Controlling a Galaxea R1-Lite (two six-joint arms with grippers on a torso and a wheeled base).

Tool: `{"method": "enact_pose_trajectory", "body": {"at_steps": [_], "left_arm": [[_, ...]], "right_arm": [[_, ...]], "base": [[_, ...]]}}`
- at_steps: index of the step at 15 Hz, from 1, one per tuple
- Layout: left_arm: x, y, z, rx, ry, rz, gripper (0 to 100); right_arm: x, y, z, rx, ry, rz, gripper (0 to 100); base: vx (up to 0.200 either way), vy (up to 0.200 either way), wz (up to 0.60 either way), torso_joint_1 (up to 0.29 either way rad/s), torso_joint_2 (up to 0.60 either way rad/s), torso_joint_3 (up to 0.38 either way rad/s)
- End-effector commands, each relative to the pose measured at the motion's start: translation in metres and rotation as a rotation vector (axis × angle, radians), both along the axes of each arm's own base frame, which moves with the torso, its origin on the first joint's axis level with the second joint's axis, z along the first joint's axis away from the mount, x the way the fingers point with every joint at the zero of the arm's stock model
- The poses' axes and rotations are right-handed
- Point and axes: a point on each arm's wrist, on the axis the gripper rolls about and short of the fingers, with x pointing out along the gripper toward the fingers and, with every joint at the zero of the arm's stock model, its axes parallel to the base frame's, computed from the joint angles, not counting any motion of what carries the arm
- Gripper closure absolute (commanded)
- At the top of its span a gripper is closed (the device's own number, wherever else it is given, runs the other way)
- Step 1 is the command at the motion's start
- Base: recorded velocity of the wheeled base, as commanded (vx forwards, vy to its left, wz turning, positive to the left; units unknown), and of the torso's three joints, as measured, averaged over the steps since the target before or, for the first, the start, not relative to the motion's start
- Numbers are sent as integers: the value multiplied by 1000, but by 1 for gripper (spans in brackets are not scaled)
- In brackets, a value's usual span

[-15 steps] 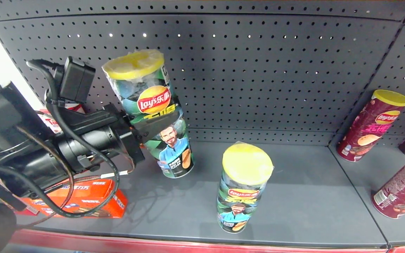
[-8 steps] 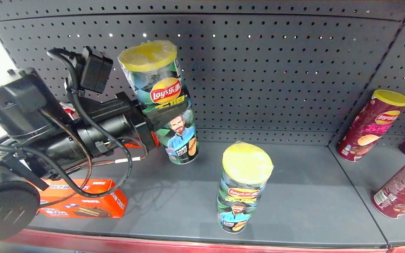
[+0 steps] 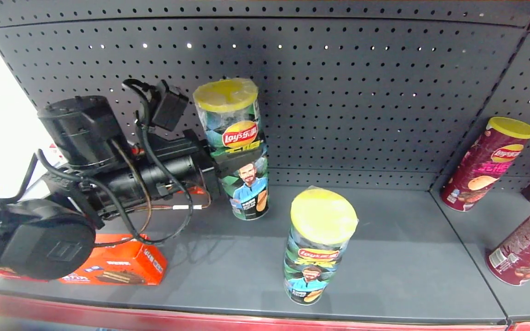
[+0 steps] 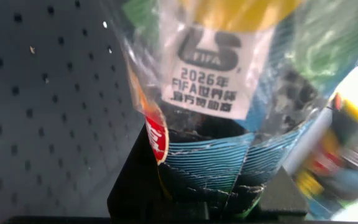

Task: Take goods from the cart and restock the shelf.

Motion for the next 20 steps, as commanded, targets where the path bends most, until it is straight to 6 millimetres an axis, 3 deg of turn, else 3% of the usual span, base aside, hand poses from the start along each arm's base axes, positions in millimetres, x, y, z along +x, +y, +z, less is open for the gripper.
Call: {"method": "enact_pose_trajectory", "body": {"at_steps": [1, 4, 8, 19, 20], "left_arm": [[34, -14, -15, 12, 25, -3, 100], [57, -43, -26, 73, 44, -47, 100], [75, -65, -41, 99, 64, -80, 100], [90, -73, -72, 105, 64, -77, 100], [90, -73, -70, 100, 58, -76, 0]], "right_arm": [[0, 0, 0, -2, 6, 0, 0], [0, 0, 0, -1, 6, 0, 0], [0, 0, 0, -1, 6, 0, 0], [0, 0, 0, -1, 6, 0, 0], [0, 0, 0, -1, 6, 0, 0]], "base": [[0, 0, 0, 0, 0, 0], [0, 0, 0, 0, 0, 0], [0, 0, 0, 0, 0, 0], [0, 0, 0, 0, 0, 0], [0, 0, 0, 0, 0, 0]]}}
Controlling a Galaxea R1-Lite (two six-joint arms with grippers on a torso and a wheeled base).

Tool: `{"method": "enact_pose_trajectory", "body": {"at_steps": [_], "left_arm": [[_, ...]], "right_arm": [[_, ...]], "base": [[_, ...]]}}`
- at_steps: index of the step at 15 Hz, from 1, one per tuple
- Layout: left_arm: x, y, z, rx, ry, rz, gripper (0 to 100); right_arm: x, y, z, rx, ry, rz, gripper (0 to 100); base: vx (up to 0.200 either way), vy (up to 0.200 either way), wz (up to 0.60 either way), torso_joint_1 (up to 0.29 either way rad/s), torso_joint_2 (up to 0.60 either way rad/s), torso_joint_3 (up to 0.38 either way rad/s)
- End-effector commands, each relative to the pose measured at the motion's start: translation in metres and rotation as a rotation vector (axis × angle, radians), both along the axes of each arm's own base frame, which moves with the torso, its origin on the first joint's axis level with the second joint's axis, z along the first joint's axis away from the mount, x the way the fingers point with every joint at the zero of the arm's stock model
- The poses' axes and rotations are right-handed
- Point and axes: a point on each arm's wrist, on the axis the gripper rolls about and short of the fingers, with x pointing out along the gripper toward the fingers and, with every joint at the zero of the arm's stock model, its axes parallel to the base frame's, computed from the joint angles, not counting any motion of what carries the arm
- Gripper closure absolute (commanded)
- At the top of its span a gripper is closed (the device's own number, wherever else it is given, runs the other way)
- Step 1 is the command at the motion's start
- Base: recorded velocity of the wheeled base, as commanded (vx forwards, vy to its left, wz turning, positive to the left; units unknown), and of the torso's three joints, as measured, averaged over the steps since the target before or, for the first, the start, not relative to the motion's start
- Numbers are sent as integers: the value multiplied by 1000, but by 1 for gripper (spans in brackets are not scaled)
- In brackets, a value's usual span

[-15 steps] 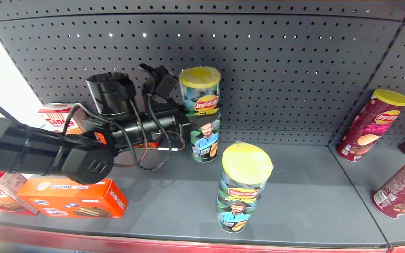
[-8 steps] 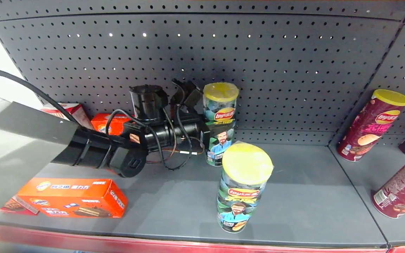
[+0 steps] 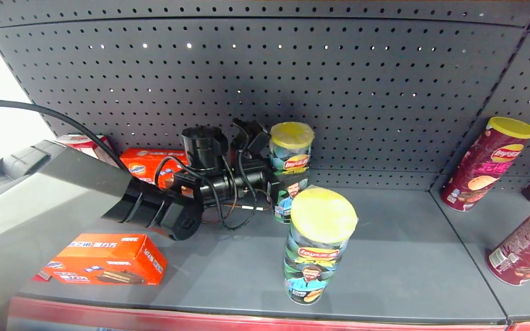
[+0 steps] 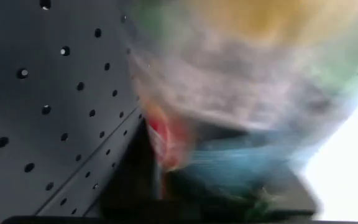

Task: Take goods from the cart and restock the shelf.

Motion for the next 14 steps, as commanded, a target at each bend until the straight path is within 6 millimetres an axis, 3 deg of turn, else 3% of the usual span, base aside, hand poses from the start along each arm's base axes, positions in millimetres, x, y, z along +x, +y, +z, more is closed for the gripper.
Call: {"method": "enact_pose_trajectory", "body": {"at_steps": [1, 5, 6, 7, 8, 9, 14], "left_arm": [[0, 0, -3, 3, 9, 1, 0], [-21, 18, 8, 16, 10, 27, 0], [-29, 34, 11, 34, 8, 60, 0], [-30, 36, 11, 35, 8, 63, 0], [-39, 60, 12, 70, 0, 114, 0], [-43, 65, 15, 80, -9, 158, 0], [-48, 65, 22, 129, 10, 261, 0]], "right_arm": [[0, 0, 0, -1, 3, 0, 0], [0, 0, 0, 0, 3, 0, 0], [0, 0, 0, 0, 3, 0, 0], [0, 0, 0, 0, 3, 0, 0], [0, 0, 0, 0, 3, 0, 0], [0, 0, 0, -1, 3, 0, 0], [0, 0, 0, -1, 3, 0, 0]], "base": [[0, 0, 0, 0, 0, 0], [0, 0, 0, 0, 0, 0], [0, 0, 0, 0, 0, 0], [0, 0, 0, 0, 0, 0], [0, 0, 0, 0, 0, 0], [0, 0, 0, 0, 0, 0], [0, 0, 0, 0, 0, 0]]}}
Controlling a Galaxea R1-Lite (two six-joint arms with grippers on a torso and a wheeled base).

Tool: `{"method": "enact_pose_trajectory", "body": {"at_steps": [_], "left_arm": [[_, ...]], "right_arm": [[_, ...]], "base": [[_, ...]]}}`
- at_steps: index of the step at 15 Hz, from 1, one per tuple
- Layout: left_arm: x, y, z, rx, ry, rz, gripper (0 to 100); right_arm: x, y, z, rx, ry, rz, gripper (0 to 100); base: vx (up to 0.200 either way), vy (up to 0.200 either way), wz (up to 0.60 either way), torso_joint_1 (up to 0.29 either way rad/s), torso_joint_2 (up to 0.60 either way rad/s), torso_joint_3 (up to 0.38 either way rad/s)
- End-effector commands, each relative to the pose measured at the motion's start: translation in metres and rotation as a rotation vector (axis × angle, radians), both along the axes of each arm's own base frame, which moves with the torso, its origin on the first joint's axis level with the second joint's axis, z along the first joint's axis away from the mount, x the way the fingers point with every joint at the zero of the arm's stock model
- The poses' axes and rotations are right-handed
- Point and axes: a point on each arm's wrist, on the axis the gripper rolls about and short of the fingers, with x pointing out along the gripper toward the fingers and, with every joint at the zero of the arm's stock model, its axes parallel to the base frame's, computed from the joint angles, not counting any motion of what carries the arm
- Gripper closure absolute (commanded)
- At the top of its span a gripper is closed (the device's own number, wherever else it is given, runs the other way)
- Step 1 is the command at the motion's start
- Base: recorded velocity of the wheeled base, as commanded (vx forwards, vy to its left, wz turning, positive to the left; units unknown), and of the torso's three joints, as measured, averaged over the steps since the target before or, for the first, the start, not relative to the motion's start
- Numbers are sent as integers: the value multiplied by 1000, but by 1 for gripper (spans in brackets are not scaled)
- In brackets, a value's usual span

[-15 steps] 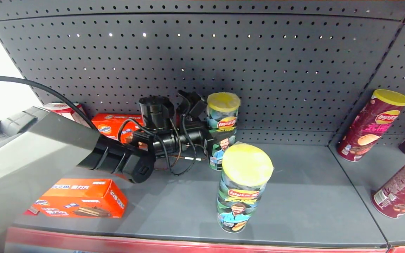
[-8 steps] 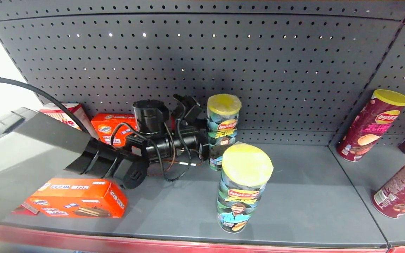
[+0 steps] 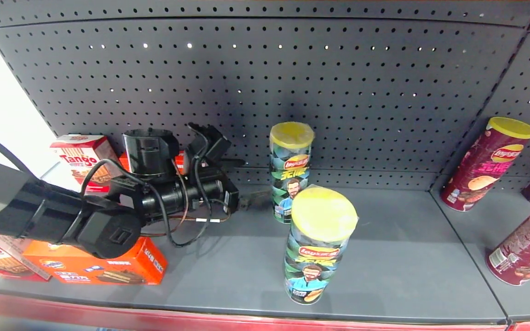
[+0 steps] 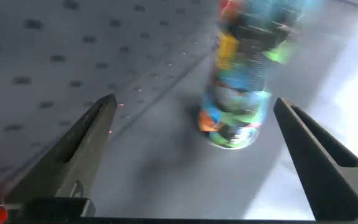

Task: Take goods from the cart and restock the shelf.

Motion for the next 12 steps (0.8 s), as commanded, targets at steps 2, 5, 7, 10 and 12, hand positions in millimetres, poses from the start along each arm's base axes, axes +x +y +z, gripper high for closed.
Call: {"method": "enact_pose_trajectory", "body": {"at_steps": [2, 5, 7, 10, 12], "left_arm": [[-1, -4, 14, -7, -41, 24, 0], [4, -15, 10, 0, -40, 53, 0], [5, -17, 9, 0, -40, 51, 0], [8, -18, 5, 6, -33, 63, 0], [9, -15, 6, 5, -35, 73, 0]], "right_arm": [[0, 0, 0, 1, 2, 0, 0], [0, 0, 0, 1, 2, 0, 0], [0, 0, 0, -1, 2, 0, 0], [0, 0, 0, -1, 2, 0, 0], [0, 0, 0, 1, 2, 0, 0]], "base": [[0, 0, 0, 0, 0, 0], [0, 0, 0, 0, 0, 0], [0, 0, 0, 0, 0, 0], [0, 0, 0, 0, 0, 0], [0, 0, 0, 0, 0, 0]]}}
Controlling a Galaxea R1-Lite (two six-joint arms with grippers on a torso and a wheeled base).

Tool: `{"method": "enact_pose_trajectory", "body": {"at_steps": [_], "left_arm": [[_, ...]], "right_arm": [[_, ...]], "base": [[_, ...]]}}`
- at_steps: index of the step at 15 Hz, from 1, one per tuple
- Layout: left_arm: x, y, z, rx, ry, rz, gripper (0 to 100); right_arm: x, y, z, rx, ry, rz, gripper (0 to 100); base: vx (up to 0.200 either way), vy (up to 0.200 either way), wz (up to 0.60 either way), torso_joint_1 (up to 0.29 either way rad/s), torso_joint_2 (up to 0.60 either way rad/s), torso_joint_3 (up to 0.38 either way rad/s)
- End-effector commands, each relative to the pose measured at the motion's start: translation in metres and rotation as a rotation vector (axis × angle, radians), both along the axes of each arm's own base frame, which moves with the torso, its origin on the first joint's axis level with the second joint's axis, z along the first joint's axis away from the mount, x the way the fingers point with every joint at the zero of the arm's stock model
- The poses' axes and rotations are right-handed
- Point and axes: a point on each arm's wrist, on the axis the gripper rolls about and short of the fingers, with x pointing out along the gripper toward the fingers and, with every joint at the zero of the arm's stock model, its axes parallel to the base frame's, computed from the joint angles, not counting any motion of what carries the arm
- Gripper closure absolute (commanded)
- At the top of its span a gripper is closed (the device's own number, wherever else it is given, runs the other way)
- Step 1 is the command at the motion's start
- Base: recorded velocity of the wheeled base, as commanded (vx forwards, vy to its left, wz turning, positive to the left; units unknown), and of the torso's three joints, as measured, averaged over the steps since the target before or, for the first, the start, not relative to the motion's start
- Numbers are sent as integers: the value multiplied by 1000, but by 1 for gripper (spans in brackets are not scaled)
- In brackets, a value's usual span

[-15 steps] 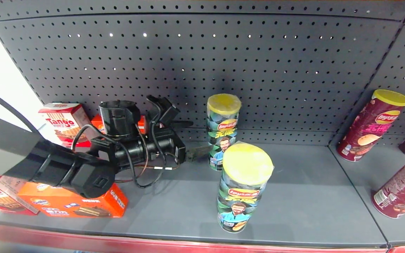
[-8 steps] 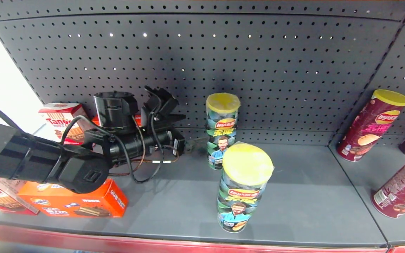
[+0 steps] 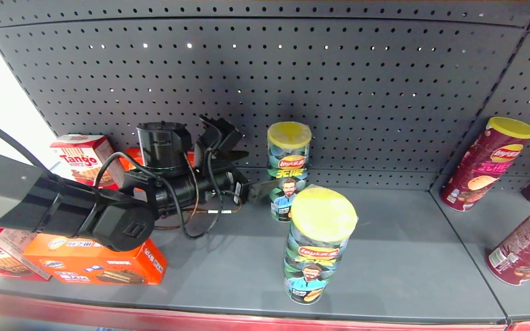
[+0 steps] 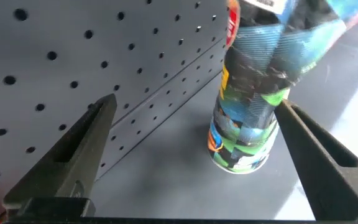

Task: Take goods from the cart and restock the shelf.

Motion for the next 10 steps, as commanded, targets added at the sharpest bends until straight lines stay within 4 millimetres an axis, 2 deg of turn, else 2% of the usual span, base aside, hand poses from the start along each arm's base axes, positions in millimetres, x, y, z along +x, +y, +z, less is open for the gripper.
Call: {"method": "enact_pose_trajectory", "body": {"at_steps": [1, 6, 10], "left_arm": [[2, 3, -1, 1, 1, 11, 0], [0, 9, -1, 1, -1, 22, 0], [-29, 20, 11, 4, -24, 20, 0]], "right_arm": [[0, 0, 0, -1, 2, 1, 0], [0, 0, 0, 0, 2, 0, 0], [0, 0, 0, 0, 2, 0, 0]], "base": [[0, 0, 0, 0, 0, 0], [0, 0, 0, 0, 0, 0], [0, 0, 0, 0, 0, 0]]}}
